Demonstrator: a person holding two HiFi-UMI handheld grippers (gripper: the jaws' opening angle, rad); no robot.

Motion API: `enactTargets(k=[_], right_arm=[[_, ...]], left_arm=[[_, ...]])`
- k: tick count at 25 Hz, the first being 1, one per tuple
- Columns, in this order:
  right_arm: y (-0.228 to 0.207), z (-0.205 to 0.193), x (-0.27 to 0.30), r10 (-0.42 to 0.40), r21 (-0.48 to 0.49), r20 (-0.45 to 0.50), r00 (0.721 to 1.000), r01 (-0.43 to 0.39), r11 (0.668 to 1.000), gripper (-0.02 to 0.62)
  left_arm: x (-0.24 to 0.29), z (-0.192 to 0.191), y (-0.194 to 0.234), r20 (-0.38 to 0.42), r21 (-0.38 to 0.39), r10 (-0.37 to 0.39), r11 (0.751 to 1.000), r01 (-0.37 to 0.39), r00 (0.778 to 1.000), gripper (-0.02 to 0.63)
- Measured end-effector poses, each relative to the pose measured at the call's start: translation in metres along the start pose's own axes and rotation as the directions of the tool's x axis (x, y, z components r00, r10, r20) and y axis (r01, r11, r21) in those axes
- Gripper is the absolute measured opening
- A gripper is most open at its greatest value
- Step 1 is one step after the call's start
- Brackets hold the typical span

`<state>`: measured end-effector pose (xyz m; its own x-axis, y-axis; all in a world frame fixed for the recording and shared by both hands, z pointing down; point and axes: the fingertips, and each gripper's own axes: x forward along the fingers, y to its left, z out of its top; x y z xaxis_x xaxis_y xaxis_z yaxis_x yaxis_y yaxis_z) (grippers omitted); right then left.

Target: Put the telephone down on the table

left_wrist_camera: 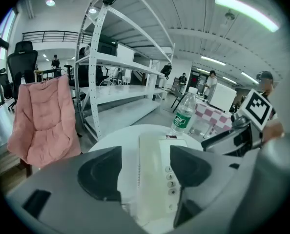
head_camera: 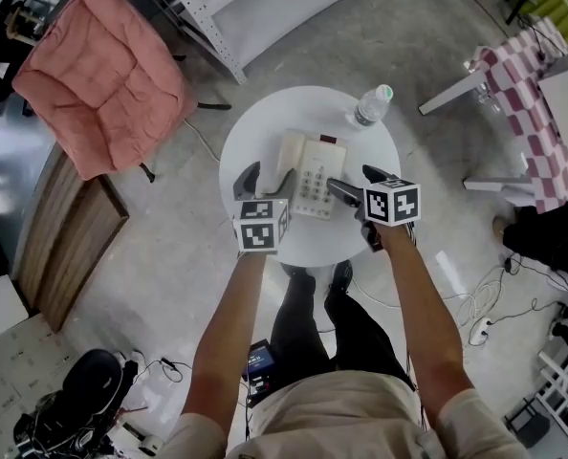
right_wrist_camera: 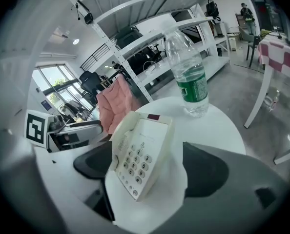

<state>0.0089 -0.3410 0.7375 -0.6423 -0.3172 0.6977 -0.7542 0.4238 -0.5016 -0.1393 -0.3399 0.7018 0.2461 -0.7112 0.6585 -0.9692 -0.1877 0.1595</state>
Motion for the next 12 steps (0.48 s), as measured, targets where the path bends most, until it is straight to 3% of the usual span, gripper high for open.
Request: enactTargets(k=[8, 9, 12], right_arm=[[0.033, 0.029, -0.050, 0.041, -0.053, 0.058, 0.997, -0.038, 0.998, 0.443], [0.039, 0.036, -0.059, 0.049, -0.066, 0.073, 0.996, -0.044, 0.997, 0.421], [0.066, 0.057, -0.086, 0.089, -0.122, 0.137, 0.987, -0.072, 0.990, 0.265]], left_arm=[[-0.077, 0.055, -0.005, 0.111, 0.027, -0.016, 1.000, 0.013, 0.994, 0.295], [-0.086, 0.063, -0.007, 0.126, 0.035, -0.022, 0.999, 0.018, 0.992, 0.295], [-0.117, 0.083, -0.010, 0.166, 0.058, -0.044, 0.998, 0.035, 0.985, 0.293]])
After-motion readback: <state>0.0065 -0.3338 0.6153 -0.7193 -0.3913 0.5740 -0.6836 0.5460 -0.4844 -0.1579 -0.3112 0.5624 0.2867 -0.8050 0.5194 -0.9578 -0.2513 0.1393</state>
